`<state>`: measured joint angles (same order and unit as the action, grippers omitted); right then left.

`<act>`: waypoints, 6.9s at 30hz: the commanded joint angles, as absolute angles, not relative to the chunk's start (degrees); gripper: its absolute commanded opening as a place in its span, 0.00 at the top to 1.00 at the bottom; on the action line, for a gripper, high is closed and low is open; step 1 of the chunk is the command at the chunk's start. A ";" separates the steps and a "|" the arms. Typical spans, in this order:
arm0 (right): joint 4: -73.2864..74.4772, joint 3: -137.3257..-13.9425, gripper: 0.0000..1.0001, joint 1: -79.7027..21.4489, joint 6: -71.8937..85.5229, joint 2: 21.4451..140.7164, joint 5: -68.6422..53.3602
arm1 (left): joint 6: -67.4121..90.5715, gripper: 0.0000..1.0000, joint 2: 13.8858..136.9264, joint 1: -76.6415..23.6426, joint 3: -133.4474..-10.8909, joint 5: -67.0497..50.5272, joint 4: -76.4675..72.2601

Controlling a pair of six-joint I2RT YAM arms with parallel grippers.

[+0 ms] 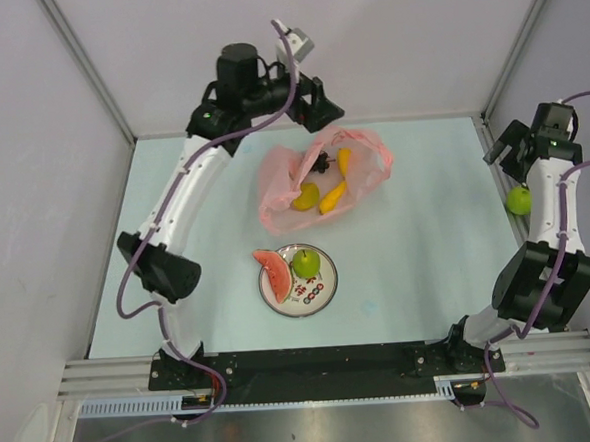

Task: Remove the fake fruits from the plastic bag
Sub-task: Pick up the fake fruit from the center of the board, then place the fake fruit on the plate.

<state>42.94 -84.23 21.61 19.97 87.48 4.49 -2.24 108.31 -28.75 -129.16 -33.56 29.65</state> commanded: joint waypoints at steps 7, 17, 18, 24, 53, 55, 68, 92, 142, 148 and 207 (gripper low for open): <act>57.21 -89.65 0.00 30.57 1.35 80.25 -7.01 | 6.93 0.00 121.23 -42.26 -126.19 -40.25 6.42; 68.02 -85.08 0.00 32.26 -13.91 69.26 -15.09 | 14.41 0.00 146.32 -53.78 -142.56 -35.78 -6.50; 68.46 -85.34 0.00 31.73 -17.63 69.17 -16.34 | 14.24 0.00 146.60 -54.14 -142.12 -35.34 -6.33; 74.52 -88.68 0.00 19.29 -57.04 76.54 -6.01 | 18.36 0.01 139.60 -53.79 -131.16 -38.93 -6.06; 74.27 -110.64 0.00 22.94 -94.13 123.21 13.36 | 2.64 0.00 98.09 -45.88 -93.87 -42.72 17.84; 74.44 -111.44 0.00 23.81 -95.00 125.59 13.19 | 1.67 0.00 98.08 -46.32 -93.52 -41.75 18.63; 69.26 -118.56 0.01 22.24 -99.15 131.57 11.87 | 0.09 0.00 101.95 -51.33 -94.31 -39.11 21.18; 76.99 -129.02 0.29 22.06 -96.86 141.95 20.31 | 0.88 0.00 104.33 -51.15 -96.33 -38.58 20.83; 61.79 -72.95 0.47 -4.31 -24.17 76.11 -86.66 | -10.02 0.35 87.36 -37.62 -86.04 -55.99 27.33; 62.48 -72.95 0.45 -4.83 -25.40 76.55 -86.57 | -10.11 0.44 89.03 -38.58 -87.54 -56.51 27.51; 86.92 -74.00 0.00 15.99 -58.18 85.87 -78.49 | -49.50 1.00 99.30 -51.85 -108.36 -24.90 84.11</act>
<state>76.16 -72.53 14.83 -52.69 86.19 -78.30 -42.41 95.98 -49.50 -102.24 -33.50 69.12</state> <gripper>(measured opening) 0.994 0.010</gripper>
